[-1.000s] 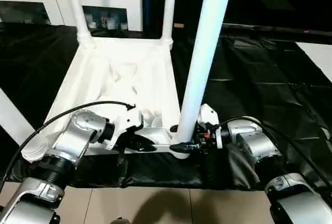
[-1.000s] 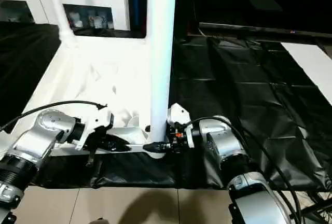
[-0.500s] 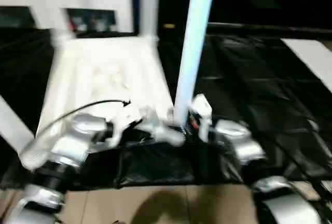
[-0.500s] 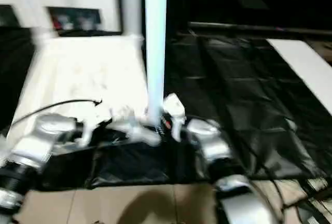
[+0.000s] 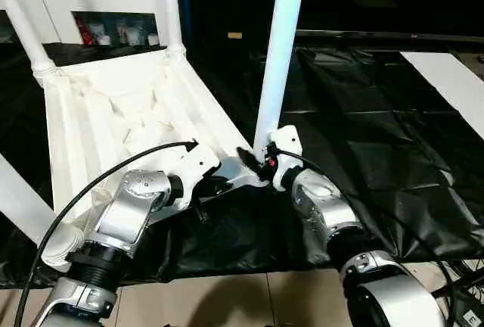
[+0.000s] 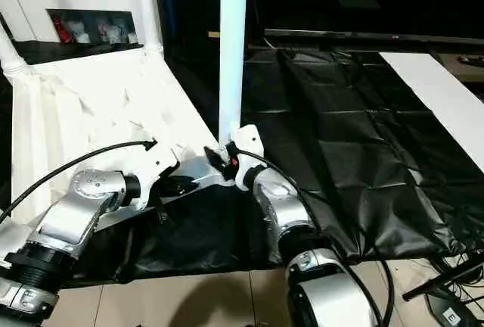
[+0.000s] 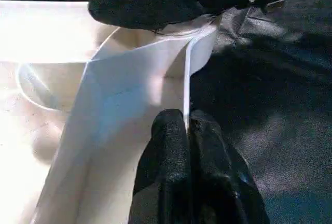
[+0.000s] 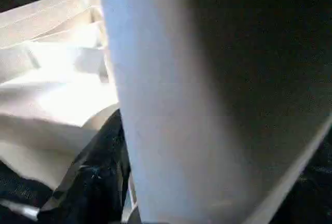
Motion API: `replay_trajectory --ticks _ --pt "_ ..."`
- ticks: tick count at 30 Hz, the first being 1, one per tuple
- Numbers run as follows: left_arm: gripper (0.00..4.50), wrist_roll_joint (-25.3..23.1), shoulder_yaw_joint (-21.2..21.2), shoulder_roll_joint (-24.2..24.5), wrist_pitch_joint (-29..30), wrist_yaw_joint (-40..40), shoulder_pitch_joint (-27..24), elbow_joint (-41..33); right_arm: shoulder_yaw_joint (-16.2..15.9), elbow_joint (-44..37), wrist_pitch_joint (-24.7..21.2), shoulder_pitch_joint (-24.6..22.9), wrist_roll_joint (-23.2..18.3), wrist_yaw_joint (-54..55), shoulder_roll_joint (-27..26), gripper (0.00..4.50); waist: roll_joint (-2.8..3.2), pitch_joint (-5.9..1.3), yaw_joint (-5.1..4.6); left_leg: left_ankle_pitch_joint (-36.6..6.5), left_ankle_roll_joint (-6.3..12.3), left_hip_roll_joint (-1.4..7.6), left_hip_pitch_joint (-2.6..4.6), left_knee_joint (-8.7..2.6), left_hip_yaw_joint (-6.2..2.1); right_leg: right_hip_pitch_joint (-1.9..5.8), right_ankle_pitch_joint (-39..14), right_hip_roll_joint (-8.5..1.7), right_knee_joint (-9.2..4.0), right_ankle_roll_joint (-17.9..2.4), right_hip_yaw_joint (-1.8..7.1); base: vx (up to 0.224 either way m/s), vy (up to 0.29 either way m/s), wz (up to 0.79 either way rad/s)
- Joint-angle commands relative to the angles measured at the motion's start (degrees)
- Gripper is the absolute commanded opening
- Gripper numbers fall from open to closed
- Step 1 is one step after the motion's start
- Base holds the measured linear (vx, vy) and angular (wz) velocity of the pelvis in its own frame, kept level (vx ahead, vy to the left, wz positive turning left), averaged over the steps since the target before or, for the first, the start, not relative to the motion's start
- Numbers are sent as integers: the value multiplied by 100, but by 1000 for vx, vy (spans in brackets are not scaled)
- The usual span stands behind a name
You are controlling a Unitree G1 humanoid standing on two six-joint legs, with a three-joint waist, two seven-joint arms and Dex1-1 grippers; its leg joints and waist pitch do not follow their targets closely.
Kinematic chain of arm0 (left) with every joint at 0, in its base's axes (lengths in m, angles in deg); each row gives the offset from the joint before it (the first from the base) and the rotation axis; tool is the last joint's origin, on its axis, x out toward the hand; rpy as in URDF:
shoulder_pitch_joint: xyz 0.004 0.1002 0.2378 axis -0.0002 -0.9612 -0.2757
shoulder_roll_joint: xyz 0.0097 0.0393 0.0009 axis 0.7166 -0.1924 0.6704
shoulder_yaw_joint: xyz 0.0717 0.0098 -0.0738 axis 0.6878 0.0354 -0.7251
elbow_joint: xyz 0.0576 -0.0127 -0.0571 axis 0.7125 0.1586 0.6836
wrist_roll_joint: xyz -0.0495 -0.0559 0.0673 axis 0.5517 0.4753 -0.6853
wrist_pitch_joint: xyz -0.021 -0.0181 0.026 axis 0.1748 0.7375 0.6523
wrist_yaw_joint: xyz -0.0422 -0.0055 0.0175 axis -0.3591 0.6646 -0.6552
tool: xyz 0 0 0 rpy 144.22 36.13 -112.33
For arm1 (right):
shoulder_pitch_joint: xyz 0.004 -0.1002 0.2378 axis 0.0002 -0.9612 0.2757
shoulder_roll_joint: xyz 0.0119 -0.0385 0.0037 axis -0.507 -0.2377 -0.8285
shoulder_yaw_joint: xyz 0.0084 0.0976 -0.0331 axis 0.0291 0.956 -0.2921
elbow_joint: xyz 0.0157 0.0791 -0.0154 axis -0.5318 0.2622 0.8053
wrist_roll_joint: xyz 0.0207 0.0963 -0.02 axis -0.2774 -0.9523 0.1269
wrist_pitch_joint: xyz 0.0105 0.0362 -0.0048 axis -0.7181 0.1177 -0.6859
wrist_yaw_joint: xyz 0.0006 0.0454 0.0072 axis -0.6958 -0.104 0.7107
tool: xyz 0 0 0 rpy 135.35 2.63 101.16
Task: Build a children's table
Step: Rotate leg to tighten
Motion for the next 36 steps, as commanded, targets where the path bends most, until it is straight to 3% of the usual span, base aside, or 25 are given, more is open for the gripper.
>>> replay_trajectory --ticks 1,4,8,12,18,20,21,28,34,36 --pt "0 296 342 -61 -384 -489 169 33 -599 -83 -42 -117 118 -1225 28 314 106 -314 53 -1483 244 129 -84 -361 -25 297 -1920 -388 -454 -884 324 0 0 0" --pt "0 324 373 99 -556 -788 253 189 -798 -229 74 -215 124 -2000 312 314 99 -331 80 -1249 333 137 -87 -338 -6 315 -1376 -383 -404 -1083 328 0 0 0" --pt "0 405 384 239 -718 -1204 375 382 -975 -510 -58 -326 -39 -3085 690 314 127 -333 138 -1197 418 144 -70 -322 8 328 -1211 -370 -387 -1232 317 0 0 0" --pt "0 386 424 357 -876 -1510 524 642 -1129 -738 -143 -393 -89 -3909 1013 314 134 -324 269 -1293 392 172 -40 -318 32 313 -1395 -369 -398 -1202 314 0 0 0" --pt "0 400 452 452 -1105 -1872 766 1075 -1427 -960 -329 -491 -41 -4803 1301 286 114 -318 343 -1388 294 180 -36 -330 16 311 -1751 -397 -423 -1070 317 0 0 0" --pt "0 414 446 481 -1187 -1948 846 1236 -1545 -1072 -453 -547 -26 -5033 1362 267 57 -320 346 -1285 321 178 -67 -327 15 324 -1762 -402 -417 -1027 316 0 0 0" --pt "0 410 445 492 -1222 -1968 871 1300 -1578 -1107 -514 -564 -30 -5106 1375 263 35 -318 358 -1239 339 166 -67 -322 18 320 -1804 -399 -422 -997 311 0 0 0" --pt "0 413 426 500 -1297 -1963 916 1464 -1642 -1195 -603 -626 -15 -5289 1384 219 48 -323 393 -1199 293 177 -68 -329 7 312 -1910 -421 -423 -935 311 0 0 0" --pt "0 429 269 419 -1213 -1550 819 1378 -1476 -1212 -726 -706 -77 -4813 1159 203 78 -322 389 -1202 260 167 -74 -331 11 322 -1831 -409 -425 -941 311 0 0 0" --pt "0 434 213 355 -1120 -1352 764 1276 -1362 -1173 -702 -726 -105 -4502 1045 201 77 -307 379 -1317 229 162 -66 -342 5 312 -2051 -411 -453 -886 306 0 0 0"
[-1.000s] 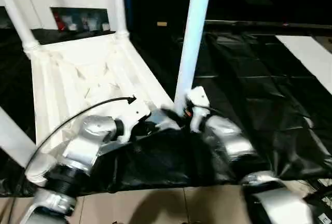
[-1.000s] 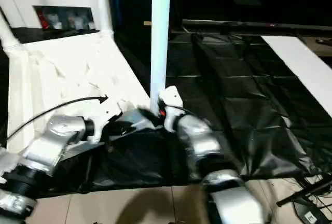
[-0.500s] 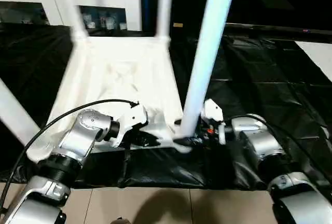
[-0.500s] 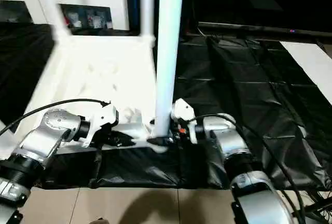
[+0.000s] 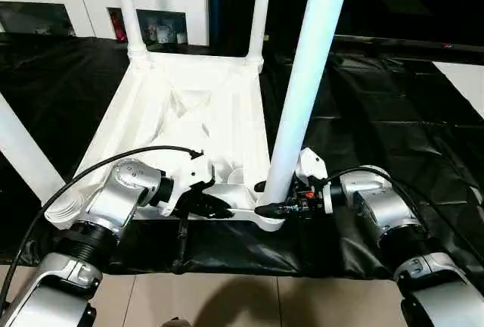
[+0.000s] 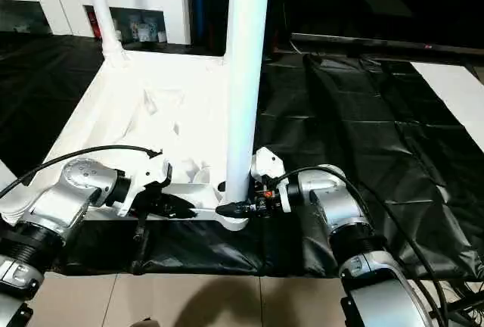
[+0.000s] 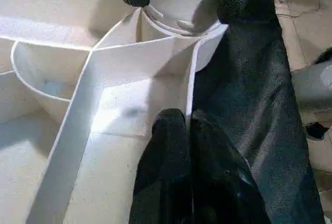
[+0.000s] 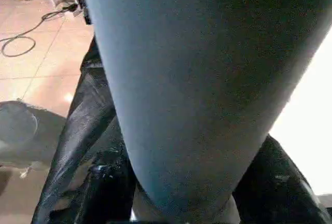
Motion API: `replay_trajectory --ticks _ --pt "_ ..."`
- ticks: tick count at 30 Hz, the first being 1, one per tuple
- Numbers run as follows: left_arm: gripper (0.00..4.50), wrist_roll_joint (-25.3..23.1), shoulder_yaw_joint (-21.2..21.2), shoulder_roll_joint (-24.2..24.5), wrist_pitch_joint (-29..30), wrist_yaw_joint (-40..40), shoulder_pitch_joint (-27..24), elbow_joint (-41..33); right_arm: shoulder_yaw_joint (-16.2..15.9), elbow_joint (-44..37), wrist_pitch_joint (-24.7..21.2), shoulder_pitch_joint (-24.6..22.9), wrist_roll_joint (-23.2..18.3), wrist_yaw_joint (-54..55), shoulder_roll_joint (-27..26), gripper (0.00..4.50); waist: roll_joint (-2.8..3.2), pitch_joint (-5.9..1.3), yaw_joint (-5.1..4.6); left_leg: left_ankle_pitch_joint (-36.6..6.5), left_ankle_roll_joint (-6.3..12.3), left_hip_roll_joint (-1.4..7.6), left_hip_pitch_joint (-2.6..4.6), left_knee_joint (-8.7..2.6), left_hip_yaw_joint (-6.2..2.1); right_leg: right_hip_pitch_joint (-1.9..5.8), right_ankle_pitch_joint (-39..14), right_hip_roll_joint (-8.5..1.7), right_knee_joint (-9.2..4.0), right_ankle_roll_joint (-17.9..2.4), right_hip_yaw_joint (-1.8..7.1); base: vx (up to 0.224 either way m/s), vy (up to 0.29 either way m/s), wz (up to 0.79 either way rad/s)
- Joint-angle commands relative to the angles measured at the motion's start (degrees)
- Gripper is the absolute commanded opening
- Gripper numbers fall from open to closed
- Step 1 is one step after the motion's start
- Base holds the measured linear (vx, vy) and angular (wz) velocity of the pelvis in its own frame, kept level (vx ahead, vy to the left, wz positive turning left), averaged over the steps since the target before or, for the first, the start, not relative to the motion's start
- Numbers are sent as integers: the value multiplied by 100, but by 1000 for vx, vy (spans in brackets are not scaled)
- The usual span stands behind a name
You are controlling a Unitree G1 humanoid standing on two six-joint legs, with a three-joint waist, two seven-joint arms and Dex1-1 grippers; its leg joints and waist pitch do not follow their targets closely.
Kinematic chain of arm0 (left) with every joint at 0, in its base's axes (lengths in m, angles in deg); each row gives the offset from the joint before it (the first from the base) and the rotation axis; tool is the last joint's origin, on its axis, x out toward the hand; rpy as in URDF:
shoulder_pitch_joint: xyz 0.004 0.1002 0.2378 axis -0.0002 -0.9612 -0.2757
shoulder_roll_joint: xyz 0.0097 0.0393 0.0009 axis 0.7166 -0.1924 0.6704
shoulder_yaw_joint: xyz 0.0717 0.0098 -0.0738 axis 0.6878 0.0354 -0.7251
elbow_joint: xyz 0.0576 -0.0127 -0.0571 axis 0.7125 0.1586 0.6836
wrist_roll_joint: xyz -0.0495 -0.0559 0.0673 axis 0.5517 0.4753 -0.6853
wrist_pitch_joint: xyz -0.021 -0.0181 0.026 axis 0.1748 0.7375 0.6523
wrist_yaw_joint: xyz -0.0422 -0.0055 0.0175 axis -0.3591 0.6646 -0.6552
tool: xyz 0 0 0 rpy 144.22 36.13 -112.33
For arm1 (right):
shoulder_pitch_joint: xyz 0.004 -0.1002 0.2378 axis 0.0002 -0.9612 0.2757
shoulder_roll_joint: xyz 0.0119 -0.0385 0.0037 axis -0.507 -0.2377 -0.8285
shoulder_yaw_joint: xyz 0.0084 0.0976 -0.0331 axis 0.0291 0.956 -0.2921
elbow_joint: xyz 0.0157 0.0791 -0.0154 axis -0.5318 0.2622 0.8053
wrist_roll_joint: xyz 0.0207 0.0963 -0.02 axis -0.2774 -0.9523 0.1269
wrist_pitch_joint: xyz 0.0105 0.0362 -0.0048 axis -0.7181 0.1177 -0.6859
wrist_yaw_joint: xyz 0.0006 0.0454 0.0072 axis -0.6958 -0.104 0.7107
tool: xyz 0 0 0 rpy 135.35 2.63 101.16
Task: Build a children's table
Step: Rotate leg to tighten
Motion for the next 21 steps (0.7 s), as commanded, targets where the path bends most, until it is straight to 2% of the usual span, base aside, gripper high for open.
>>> replay_trajectory --ticks 1,2,3,4,5,6,7,8,9,10,11,12,14,15,16,19,21 --pt "0 -59 -282 -332 267 1195 43 -201 -376 151 -119 -283 88 354 -641 200 47 -310 -21 -1357 169 175 -37 -376 -11 287 -2086 -429 -442 -879 322 0 0 0" --pt "0 -57 -299 -398 344 1343 -21 -308 -280 239 -88 -272 115 725 -765 199 26 -277 -53 -1545 117 157 -24 -400 -31 273 -2464 -432 -498 -787 307 0 0 0" --pt "0 -55 -304 -422 368 1394 -44 -344 -246 275 -80 -266 130 865 -811 198 30 -264 -71 -1660 90 145 -12 -400 -38 258 -2707 -433 -521 -721 301 0 0 0" --pt "0 -68 -307 -537 531 1588 -163 -559 -118 594 -47 -139 292 1720 -1013 198 11 -250 -116 -1837 68 116 15 -397 -53 245 -3234 -434 -594 -528 273 0 0 0" --pt "0 -68 -308 -539 533 1591 -164 -562 -116 598 -47 -137 294 1731 -1015 198 17 -243 -167 -1915 1 113 1 -405 -85 243 -3547 -459 -618 -412 251 0 0 0" --pt "0 -114 -272 -664 723 1770 -309 -832 44 908 -94 10 352 2553 -1260 197 2 -241 -216 -2005 -9 103 -6 -401 -106 251 -3799 -462 -664 -258 223 0 0 0" --pt "0 -119 -268 -674 739 1785 -320 -854 59 930 -107 23 351 2617 -1281 197 -2 -253 -250 -2006 -43 115 -13 -406 -120 257 -3778 -473 -642 -258 219 0 0 0" --pt "0 -152 -243 -746 841 1881 -393 -995 157 1073 -200 105 344 3035 -1415 196 -1 -244 -305 -2037 -37 97 -51 -417 -138 291 -3860 -460 -677 -173 180 -35 18 -18" --pt "0 -153 -242 -749 846 1886 -396 -1001 162 1079 -205 108 344 3054 -1421 196 16 -244 -322 -2053 -40 96 -38 -419 -140 275 -3867 -460 -695 -161 179 0 0 0" --pt "0 -198 -220 -847 928 2005 -458 -1126 299 1185 -271 195 263 3427 -1639 196 -44 -246 -383 -2138 27 86 -13 -408 -140 245 -3841 -449 -722 -147 164 0 0 0" --pt "0 -204 -217 -859 938 2020 -467 -1143 318 1201 -280 208 253 3486 -1671 196 -21 -245 -396 -2134 27 86 -19 -412 -148 251 -3804 -456 -713 -176 164 0 0 0" --pt "0 -270 -193 -994 1088 2234 -535 -1340 421 1409 -240 366 347 4230 -1927 196 -20 -240 -423 -2166 58 87 -34 -420 -157 259 -3789 -450 -719 -178 148 0 0 0" --pt "0 -293 -180 -1057 1163 2365 -563 -1459 532 1539 -199 454 337 4532 -2042 196 17 -251 -480 -2244 11 104 -24 -439 -181 267 -3624 -455 -709 -249 128 0 0 0" --pt "0 -298 -168 -1076 1173 2420 -573 -1505 643 1611 -154 510 249 4625 -2088 252 5 -247 -509 -2284 25 111 -51 -452 -195 281 -3486 -453 -698 -289 120 0 0 0" --pt "0 -298 -163 -1079 1184 2434 -577 -1519 682 1647 -126 541 221 4701 -2095 266 16 -253 -502 -2342 58 104 10 -431 -165 228 -3389 -442 -722 -330 138 0 0 0" --pt "0 -329 -153 -1055 1158 2466 -582 -1518 699 1698 -104 589 200 4672 -2082 268 1 -256 -497 -2275 132 96 6 -428 -144 226 -3203 -439 -691 -444 168 0 0 0" --pt "0 -390 -162 -1009 1076 2464 -545 -1430 668 1706 -56 604 285 4677 -2002 301 21 -255 -475 -2159 152 104 13 -433 -119 213 -2951 -425 -661 -559 202 0 0 0"
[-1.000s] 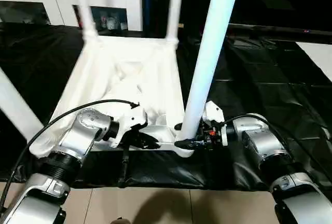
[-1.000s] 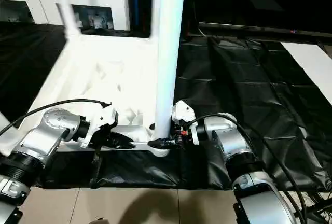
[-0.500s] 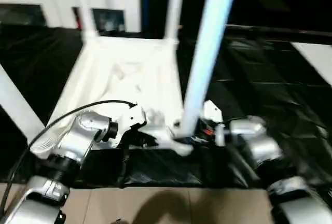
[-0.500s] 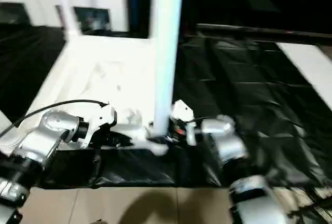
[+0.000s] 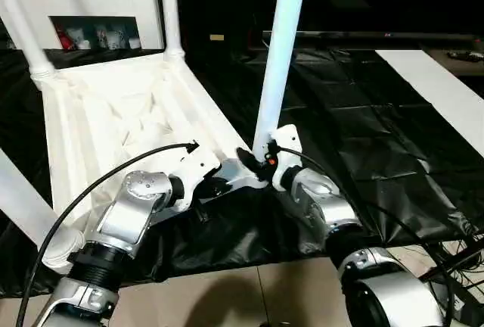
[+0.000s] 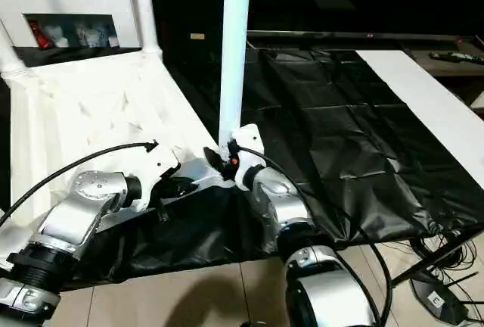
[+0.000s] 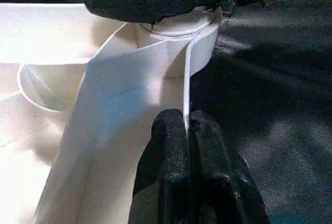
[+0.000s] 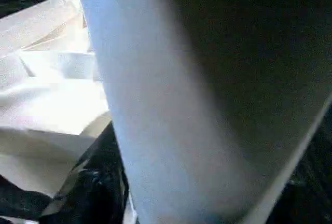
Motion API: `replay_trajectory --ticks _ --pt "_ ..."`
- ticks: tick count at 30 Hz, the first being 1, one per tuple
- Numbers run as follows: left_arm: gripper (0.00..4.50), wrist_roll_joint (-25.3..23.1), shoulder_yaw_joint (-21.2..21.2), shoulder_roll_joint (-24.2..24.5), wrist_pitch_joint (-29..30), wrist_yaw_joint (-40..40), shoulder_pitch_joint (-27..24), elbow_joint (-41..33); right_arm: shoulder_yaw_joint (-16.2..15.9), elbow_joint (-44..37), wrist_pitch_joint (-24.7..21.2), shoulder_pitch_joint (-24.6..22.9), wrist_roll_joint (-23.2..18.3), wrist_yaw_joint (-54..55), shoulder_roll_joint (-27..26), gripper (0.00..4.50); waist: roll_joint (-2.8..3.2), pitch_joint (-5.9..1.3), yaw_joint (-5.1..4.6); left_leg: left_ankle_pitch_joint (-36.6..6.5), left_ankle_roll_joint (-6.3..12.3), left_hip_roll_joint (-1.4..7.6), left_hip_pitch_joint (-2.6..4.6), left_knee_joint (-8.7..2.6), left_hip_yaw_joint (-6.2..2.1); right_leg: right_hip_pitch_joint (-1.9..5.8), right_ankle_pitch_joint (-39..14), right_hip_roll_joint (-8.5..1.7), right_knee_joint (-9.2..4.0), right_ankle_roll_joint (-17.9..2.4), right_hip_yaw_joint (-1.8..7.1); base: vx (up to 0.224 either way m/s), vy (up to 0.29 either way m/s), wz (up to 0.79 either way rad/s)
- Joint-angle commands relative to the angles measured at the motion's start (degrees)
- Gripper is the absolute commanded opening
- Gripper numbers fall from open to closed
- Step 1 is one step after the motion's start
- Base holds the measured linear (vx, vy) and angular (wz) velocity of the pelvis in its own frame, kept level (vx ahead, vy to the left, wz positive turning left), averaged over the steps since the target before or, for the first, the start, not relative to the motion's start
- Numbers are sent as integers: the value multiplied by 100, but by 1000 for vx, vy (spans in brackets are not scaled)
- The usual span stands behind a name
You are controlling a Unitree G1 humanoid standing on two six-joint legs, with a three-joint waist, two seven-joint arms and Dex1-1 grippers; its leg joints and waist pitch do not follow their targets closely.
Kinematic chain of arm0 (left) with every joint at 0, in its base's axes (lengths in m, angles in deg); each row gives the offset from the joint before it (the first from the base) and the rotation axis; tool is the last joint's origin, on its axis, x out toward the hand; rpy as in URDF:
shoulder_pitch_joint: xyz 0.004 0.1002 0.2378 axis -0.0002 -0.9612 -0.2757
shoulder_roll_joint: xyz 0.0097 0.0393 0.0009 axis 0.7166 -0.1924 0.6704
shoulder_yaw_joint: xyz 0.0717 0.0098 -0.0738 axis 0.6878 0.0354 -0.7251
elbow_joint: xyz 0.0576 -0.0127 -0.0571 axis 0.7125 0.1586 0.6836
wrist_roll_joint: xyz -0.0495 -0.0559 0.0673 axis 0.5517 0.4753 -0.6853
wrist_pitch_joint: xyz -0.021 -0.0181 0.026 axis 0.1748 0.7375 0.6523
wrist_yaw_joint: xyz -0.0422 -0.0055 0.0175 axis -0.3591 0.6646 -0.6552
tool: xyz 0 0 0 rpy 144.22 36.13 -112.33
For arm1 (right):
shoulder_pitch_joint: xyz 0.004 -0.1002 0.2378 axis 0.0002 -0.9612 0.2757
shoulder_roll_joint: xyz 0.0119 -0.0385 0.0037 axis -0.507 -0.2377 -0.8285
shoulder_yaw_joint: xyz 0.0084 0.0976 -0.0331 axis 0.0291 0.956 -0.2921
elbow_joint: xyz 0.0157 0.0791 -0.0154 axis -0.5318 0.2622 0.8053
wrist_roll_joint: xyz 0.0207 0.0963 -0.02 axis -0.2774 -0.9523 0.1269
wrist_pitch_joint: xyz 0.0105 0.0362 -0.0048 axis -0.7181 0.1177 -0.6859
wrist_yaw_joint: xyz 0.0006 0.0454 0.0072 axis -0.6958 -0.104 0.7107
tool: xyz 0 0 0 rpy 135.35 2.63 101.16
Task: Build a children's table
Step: Rotate leg to tighten
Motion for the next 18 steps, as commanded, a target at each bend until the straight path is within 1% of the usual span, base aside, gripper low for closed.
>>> replay_trajectory --ticks 1,3,5,7,8,9,10,11,12,13,14,15,16,17,18 --pt "0 147 277 -301 -246 -21 115 -140 -383 300 -147 13 295 -49 -244 311 63 -257 56 -2104 161 116 -67 -424 -25 218 -2874 -421 -507 -601 302 0 0 0" --pt "0 151 274 -249 -356 -75 147 -85 -449 206 -41 -29 407 -135 -91 311 63 -260 67 -2040 156 117 -72 -423 -19 222 -2822 -423 -502 -624 307 0 0 0" --pt "0 163 274 -202 -441 -121 166 -45 -442 38 0 -112 398 -336 71 311 56 -272 82 -1913 181 116 -78 -418 -9 237 -2694 -422 -479 -654 318 0 0 0" --pt "0 170 274 -147 -555 -175 186 21 -435 -278 46 -284 338 -666 331 311 53 -272 132 -1793 257 121 -57 -407 23 226 -2506 -408 -473 -705 336 0 0 0" --pt "0 154 270 -105 -623 -190 209 84 -425 -562 60 -445 258 -936 553 311 39 -282 160 -1689 281 131 -60 -407 33 236 -2341 -402 -446 -749 344 0 0 0" --pt "0 148 269 -94 -643 -193 216 103 -420 -641 59 -490 232 -1012 614 311 33 -297 212 -1541 327 139 -65 -399 49 250 -2128 -397 -416 -755 359 0 0 0" --pt "0 130 266 -65 -692 -196 234 150 -406 -827 58 -598 168 -1194 763 311 22 -307 234 -1459 350 143 -48 -394 65 237 -2013 -394 -408 -835 363 0 0 0" --pt "0 130 244 -47 -711 -198 251 196 -379 -1094 88 -754 84 -1442 972 311 24 -309 253 -1433 365 139 -36 -381 85 228 -1965 -394 -407 -858 370 0 0 0" --pt "0 134 227 -28 -739 -218 258 227 -323 -1356 122 -907 -6 -1664 1182 311 27 -312 287 -1312 421 135 -56 -374 99 266 -1796 -378 -388 -858 375 0 0 0" --pt "0 148 215 -8 -767 -247 252 242 -238 -1752 105 -1127 -175 -2015 1489 311 8 -339 332 -1095 470 144 -95 -364 102 297 -1572 -383 -334 -896 373 0 0 0" --pt "0 149 215 -6 -769 -249 251 242 -230 -1791 97 -1148 -195 -2052 1518 311 37 -341 367 -1009 508 135 -105 -362 106 317 -1456 -376 -336 -887 373 0 0 0" --pt "0 157 222 11 -804 -275 233 240 -168 -2040 30 -1286 -320 -2264 1712 311 18 -351 385 -855 553 140 -126 -349 104 328 -1217 -370 -302 -920 373 0 0 0" --pt "0 166 233 23 -842 -307 216 235 -123 -2227 -45 -1389 -417 -2425 1858 311 7 -357 400 -783 608 140 -143 -334 104 337 -1097 -369 -290 -940 364 0 0 0" --pt "0 177 239 29 -857 -319 205 232 -93 -2369 -108 -1472 -489 -2550 1973 311 7 -357 400 -783 608 140 -143 -334 104 337 -1097 -369 -290 -940 364 0 0 0" --pt "0 191 247 36 -875 -334 193 229 -59 -2537 -188 -1569 -571 -2691 2109 311 -5 -335 400 -855 625 118 -171 -335 105 343 -1357 -364 -327 -878 345 0 0 0"
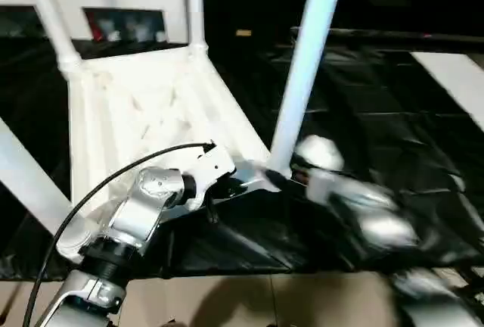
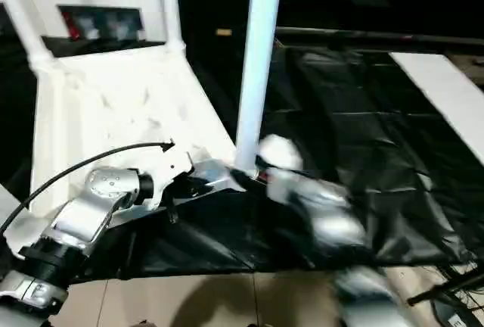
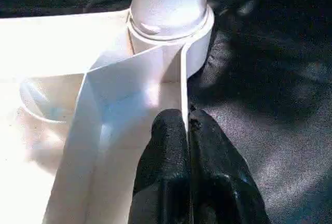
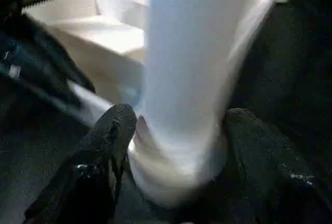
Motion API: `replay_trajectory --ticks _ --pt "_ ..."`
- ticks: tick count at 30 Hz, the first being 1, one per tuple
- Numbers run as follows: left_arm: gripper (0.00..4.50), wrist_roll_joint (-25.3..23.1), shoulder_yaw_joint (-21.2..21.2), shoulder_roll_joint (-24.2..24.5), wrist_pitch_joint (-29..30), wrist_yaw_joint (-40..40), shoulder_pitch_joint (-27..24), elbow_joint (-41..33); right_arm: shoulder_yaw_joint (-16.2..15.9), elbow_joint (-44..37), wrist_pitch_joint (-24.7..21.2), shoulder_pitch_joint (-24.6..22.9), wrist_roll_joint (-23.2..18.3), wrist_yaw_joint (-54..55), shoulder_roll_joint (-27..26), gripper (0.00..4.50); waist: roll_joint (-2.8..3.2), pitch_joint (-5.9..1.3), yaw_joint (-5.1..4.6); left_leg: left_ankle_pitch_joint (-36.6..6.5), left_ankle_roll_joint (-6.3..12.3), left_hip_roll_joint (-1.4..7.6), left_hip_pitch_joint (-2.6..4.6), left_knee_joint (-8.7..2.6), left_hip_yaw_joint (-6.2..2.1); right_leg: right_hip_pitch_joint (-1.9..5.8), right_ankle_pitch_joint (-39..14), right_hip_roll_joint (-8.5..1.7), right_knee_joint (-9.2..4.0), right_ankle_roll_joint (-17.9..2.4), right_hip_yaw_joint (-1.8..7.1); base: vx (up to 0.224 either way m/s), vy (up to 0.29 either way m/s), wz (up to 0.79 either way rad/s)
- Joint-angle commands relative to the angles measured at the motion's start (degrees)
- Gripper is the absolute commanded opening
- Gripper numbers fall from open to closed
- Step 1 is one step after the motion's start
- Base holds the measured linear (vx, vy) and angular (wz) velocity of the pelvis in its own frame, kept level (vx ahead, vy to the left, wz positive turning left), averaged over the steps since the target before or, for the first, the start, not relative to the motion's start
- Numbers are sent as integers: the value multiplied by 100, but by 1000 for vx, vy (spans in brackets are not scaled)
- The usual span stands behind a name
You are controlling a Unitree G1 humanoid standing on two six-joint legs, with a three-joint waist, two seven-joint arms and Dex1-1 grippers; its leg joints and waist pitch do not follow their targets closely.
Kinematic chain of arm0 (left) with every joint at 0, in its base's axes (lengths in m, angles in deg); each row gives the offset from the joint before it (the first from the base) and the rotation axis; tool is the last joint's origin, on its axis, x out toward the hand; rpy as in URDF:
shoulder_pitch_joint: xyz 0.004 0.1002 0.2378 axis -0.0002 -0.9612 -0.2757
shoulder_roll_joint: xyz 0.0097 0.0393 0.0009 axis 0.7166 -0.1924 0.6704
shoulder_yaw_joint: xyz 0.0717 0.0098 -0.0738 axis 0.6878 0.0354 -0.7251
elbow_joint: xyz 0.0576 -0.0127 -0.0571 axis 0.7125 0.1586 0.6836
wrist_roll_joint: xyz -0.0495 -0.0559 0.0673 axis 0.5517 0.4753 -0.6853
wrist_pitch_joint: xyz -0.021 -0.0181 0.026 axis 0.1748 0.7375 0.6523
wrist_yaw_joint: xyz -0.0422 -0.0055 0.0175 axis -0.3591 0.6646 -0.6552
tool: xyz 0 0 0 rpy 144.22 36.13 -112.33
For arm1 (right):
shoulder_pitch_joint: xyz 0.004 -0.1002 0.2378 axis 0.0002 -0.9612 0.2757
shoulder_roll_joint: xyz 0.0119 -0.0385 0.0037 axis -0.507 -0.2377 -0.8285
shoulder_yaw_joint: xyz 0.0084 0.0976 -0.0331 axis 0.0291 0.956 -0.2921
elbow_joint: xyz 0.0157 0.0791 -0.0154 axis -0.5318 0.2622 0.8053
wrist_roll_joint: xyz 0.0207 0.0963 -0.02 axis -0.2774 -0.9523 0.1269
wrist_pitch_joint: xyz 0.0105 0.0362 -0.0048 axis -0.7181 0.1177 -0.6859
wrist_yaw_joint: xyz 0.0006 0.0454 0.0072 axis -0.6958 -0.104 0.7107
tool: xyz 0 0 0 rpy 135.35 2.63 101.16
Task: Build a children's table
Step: Rotate leg to tighten
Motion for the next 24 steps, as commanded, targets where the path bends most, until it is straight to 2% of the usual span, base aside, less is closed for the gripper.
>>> replay_trajectory --ticks 1,3,4,6,8,9,10,11,12,13,15,16,17,18,19,20,21,23,24 --pt "0 175 -32 -11 -206 -39 -32 28 131 -549 -259 -192 -270 -421 281 311 -41 -347 38 -950 599 105 -88 -273 27 392 -1682 -370 -386 -744 318 0 0 0" --pt "0 193 -22 0 -258 -72 -51 21 140 -719 -372 -305 -320 -563 412 311 -51 -339 29 -1031 575 96 -90 -275 26 380 -1972 -374 -419 -658 305 0 0 0" --pt "0 199 -18 4 -274 -84 -58 18 142 -775 -410 -342 -337 -609 454 311 -58 -336 26 -1081 548 90 -84 -270 21 365 -2308 -376 -458 -514 294 0 0 0" --pt "0 269 -50 -12 -385 -106 -119 -55 78 -1061 -583 -493 -402 -727 536 311 -64 -339 21 -1062 536 91 -87 -267 17 351 -2411 -373 -473 -456 289 0 0 0" --pt "0 494 -226 -90 -257 -80 -208 -263 -128 -1413 -815 -647 -476 -844 514 311 -78 -344 24 -1024 545 100 -101 -266 13 355 -2342 -375 -463 -459 287 0 0 0" --pt "28 513 -241 -94 -238 -73 -219 -294 -154 -1454 -843 -663 -486 -854 515 311 -92 -355 25 -992 539 103 -96 -262 14 356 -2285 -369 -446 -480 283 0 0 0" --pt "57 572 -307 -115 -172 -13 -259 -415 -232 -1526 -886 -691 -486 -878 508 311 -95 -369 35 -839 561 119 -112 -256 6 362 -1984 -371 -390 -565 291 0 0 0" --pt "56 572 -307 -115 -172 -13 -259 -415 -232 -1526 -886 -691 -486 -878 508 311 -95 -369 35 -839 561 119 -112 -256 6 362 -1984 -371 -390 -565 291 0 0 0" --pt "56 700 -423 -140 10 53 -340 -666 -327 -1554 -933 -682 -461 -880 468 311 -73 -398 45 -706 563 136 -103 -239 8 359 -1614 -380 -341 -752 298 0 0 0" --pt "59 818 -512 -134 214 87 -442 -962 -403 -1564 -983 -658 -425 -876 419 311 -88 -393 49 -634 575 160 -109 -238 11 349 -1325 -374 -306 -904 307 0 0 0" --pt "96 872 -601 -140 391 198 -547 -1211 -445 -1518 -1011 -596 -390 -858 354 311 -79 -376 52 -672 588 156 -118 -239 19 342 -1246 -368 -310 -976 305 0 0 0" --pt "100 872 -601 -140 391 198 -547 -1211 -445 -1518 -1011 -596 -390 -858 354 311 -124 -358 57 -795 570 148 -114 -243 19 348 -1469 -376 -333 -915 296 0 0 0" --pt "112 891 -676 -132 522 310 -658 -1453 -470 -1406 -1003 -497 -322 -774 270 311 -148 -358 42 -824 521 154 -124 -243 10 357 -1563 -387 -312 -868 301 0 0 0" --pt "112 969 -755 -117 731 368 -802 -1744 -480 -1268 -1021 -369 -250 -656 172 311 -176 -347 39 -838 523 144 -127 -248 18 351 -1667 -377 -347 -825 295 0 0 0" --pt "139 1053 -794 -79 897 367 -939 -1992 -490 -1124 -1039 -243 -198 -530 91 311 -187 -333 24 -899 471 145 -125 -257 16 341 -1863 -386 -368 -775 297 0 0 0" --pt "144 1086 -809 -64 962 367 -992 -2088 -495 -1068 -1045 -194 -178 -481 59 311 -168 -340 11 -924 408 158 -120 -252 2 339 -1910 -410 -329 -787 299 0 0 0" --pt "144 1205 -823 -11 1150 312 -1153 -2366 -509 -920 -1063 -63 -139 -376 -19 311 -181 -314 3 -1021 386 145 -100 -256 18 306 -2155 -382 -403 -680 301 0 0 0" --pt "154 1387 -779 94 1375 202 -1413 -2761 -555 -643 -986 133 -60 -222 -115 311 -181 -318 -9 -1133 280 162 -91 -263 -3 300 -2289 -401 -378 -661 304 0 0 0" --pt "167 1436 -752 131 1449 165 -1507 -2891 -567 -531 -941 203 -29 -162 -151 311 -262 -298 -23 -1140 302 147 -111 -273 6 305 -2381 -383 -420 -601 299 0 0 0"
